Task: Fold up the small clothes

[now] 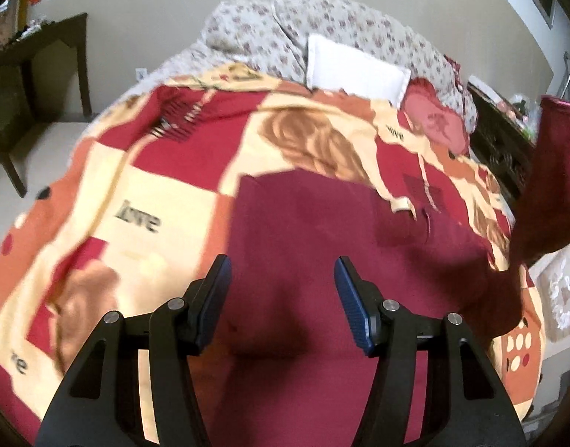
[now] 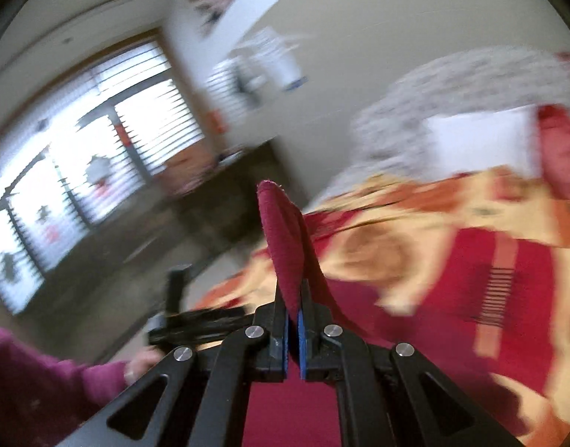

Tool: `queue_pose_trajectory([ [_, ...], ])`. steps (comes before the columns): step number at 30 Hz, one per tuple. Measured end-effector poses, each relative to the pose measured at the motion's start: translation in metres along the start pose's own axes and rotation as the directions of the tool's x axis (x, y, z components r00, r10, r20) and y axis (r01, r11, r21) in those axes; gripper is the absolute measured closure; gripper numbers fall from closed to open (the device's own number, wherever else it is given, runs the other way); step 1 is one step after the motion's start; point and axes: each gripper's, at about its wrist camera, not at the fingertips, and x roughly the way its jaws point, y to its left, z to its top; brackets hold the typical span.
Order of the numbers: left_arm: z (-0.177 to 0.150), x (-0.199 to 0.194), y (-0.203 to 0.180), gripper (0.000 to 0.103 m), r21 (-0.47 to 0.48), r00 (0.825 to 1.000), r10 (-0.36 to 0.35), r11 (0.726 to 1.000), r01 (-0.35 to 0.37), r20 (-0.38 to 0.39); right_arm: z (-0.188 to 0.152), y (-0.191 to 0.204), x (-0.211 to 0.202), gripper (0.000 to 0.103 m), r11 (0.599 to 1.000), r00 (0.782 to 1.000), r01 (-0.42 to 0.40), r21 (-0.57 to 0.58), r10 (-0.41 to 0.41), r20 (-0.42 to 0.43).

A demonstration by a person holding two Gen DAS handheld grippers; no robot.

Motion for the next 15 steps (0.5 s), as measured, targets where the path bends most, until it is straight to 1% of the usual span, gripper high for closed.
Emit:
queue_pose_trajectory([
  [1,0.001,-0.004,0.004,0.046,-0.003,1.000,0.009,1.000,-0.009,0.008,0.002,0.001,0.028,0.100,0.999,0.998,-0.037,-0.008,0.037,-0.047],
  [2,0.001,-0.006,0.009,0.046,-0.007,1.000,0.017,1.000,-0.016,0.011,0.003,0.000,0.049,0.100,0.999,0.996,-0.051,-0.011,0.050,-0.079],
  [4,0.000,-0.008,0.017,0.046,-0.015,1.000,0.028,1.000,-0.028,0.011,-0.001,-0.012,0.106,0.100,0.997,0.982,-0.081,0.019,0.083,-0.171],
  [5,-0.001,-0.008,0.019,0.046,-0.017,0.999,0.036,0.999,-0.036,0.009,-0.005,-0.019,0.129,0.099,0.996,0.973,-0.083,0.045,0.090,-0.212],
  [6,-0.002,-0.005,0.021,0.046,-0.019,0.999,0.049,0.999,-0.049,0.001,-0.010,-0.030,0.159,0.097,0.997,0.963,-0.028,0.070,0.046,-0.264],
  [7,-0.003,-0.003,0.023,0.046,-0.020,0.998,0.054,0.998,-0.054,-0.007,-0.016,-0.039,0.182,0.096,0.997,0.953,0.031,0.077,-0.007,-0.304],
  [8,-0.004,0.001,0.025,0.046,-0.021,0.998,0.054,0.998,-0.055,-0.021,-0.019,-0.045,0.197,0.094,0.995,0.944,0.064,0.077,-0.035,-0.329],
  [9,-0.005,0.003,0.025,0.046,-0.019,0.998,0.050,0.999,-0.050,-0.025,-0.023,-0.049,0.209,0.087,0.993,0.938,0.093,0.068,-0.065,-0.340],
  [10,-0.005,0.005,0.025,0.046,-0.012,0.999,0.046,0.999,-0.047,-0.024,-0.025,-0.051,0.215,0.081,0.991,0.937,0.119,0.054,-0.094,-0.336],
  [12,-0.004,0.007,0.021,0.046,0.016,0.999,0.032,0.999,-0.032,-0.014,-0.028,-0.050,0.207,0.046,0.991,0.944,0.125,0.043,-0.106,-0.313],
  [13,-0.004,0.008,0.019,0.045,0.027,1.000,0.026,0.999,-0.026,-0.009,-0.027,-0.049,0.197,0.042,0.990,0.949,0.133,0.036,-0.117,-0.292],
  [14,-0.002,0.013,0.016,0.045,0.045,1.000,0.017,0.999,-0.017,-0.001,-0.026,-0.049,0.185,0.041,0.984,0.948,0.178,0.017,-0.166,-0.272],
  [15,-0.001,0.016,0.014,0.045,0.051,1.000,0.012,0.999,-0.012,-0.001,-0.026,-0.051,0.175,0.041,0.974,0.941,0.227,0.003,-0.219,-0.258],
])
